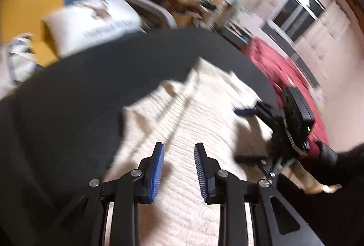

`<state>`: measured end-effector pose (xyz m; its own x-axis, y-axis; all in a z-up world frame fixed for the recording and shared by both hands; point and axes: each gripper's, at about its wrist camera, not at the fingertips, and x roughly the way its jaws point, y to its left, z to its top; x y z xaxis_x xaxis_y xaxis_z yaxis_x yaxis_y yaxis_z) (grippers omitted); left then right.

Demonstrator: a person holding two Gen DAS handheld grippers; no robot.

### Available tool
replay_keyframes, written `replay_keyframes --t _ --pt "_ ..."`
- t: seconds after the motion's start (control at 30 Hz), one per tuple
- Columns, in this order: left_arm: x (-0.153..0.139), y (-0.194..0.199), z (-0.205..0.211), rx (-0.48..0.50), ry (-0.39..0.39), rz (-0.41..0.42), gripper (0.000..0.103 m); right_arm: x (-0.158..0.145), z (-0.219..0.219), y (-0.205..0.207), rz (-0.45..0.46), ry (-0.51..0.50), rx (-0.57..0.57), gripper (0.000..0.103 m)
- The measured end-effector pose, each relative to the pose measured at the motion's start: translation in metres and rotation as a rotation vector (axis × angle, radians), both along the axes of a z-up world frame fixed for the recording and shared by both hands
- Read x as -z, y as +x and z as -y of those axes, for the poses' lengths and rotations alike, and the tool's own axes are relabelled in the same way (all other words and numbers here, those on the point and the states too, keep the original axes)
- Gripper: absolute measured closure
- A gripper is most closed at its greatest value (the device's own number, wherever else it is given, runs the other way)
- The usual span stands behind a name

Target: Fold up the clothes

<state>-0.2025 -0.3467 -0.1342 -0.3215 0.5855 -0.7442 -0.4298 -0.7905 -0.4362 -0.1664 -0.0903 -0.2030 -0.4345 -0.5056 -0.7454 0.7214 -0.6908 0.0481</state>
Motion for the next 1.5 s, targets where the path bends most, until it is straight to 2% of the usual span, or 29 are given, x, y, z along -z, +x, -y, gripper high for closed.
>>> replay_keyframes --t 0.07,0.2,0.23,0.43,0.57,0.63,0.7,0.77,0.8,0.93,1.13,1.27,1.37,1.43,1.5 --pt "0.009 -0.006 -0.004 0.061 -0.001 0.050 0.075 0.001 0.000 0.000 0.010 -0.011 -0.004 0.000" --pt "0.023 -0.015 -0.003 0.095 -0.051 0.110 0.074 0.002 0.000 0.000 0.013 -0.024 -0.008 0.000" --pt "0.026 -0.017 -0.002 0.101 -0.061 0.124 0.072 0.002 0.000 0.000 0.012 -0.023 -0.008 0.000" --pt "0.038 -0.016 -0.002 0.188 -0.018 0.183 0.070 -0.002 0.000 0.000 0.016 -0.013 -0.023 0.000" --pt "0.038 -0.009 -0.010 0.230 -0.002 0.196 0.070 -0.021 0.006 -0.002 -0.009 -0.020 -0.057 0.000" --pt "0.029 -0.003 -0.010 0.208 -0.029 0.141 0.089 -0.031 0.016 -0.003 -0.043 0.002 -0.085 0.000" --pt "0.018 0.004 -0.008 0.169 -0.036 0.074 0.098 -0.029 0.031 -0.008 -0.053 0.055 -0.088 0.000" --pt "0.005 0.012 -0.002 0.102 -0.018 -0.009 0.098 -0.020 0.043 -0.015 -0.047 0.118 -0.076 0.000" --pt "0.006 0.013 -0.002 0.083 -0.029 -0.018 0.098 -0.014 0.048 -0.017 -0.038 0.146 -0.067 0.000" --pt "0.012 0.018 -0.002 0.008 -0.072 -0.054 0.099 -0.010 0.044 -0.021 0.004 0.106 -0.032 0.000" --pt "0.022 0.021 0.003 -0.106 -0.125 -0.087 0.100 -0.028 0.047 -0.015 -0.061 0.081 -0.055 0.000" --pt "0.019 0.029 0.021 -0.165 -0.069 -0.078 0.102 -0.012 0.059 -0.016 -0.037 0.130 -0.079 0.000" --pt "0.016 0.035 0.034 -0.208 -0.028 -0.071 0.102 -0.007 0.052 -0.018 -0.010 0.085 -0.066 0.000" --pt "0.015 0.038 0.042 -0.237 0.000 -0.066 0.087 -0.003 0.048 -0.020 0.008 0.055 -0.057 0.000" --pt "0.013 0.042 0.051 -0.267 0.028 -0.062 0.084 -0.002 0.046 -0.019 0.012 0.039 -0.053 0.000"
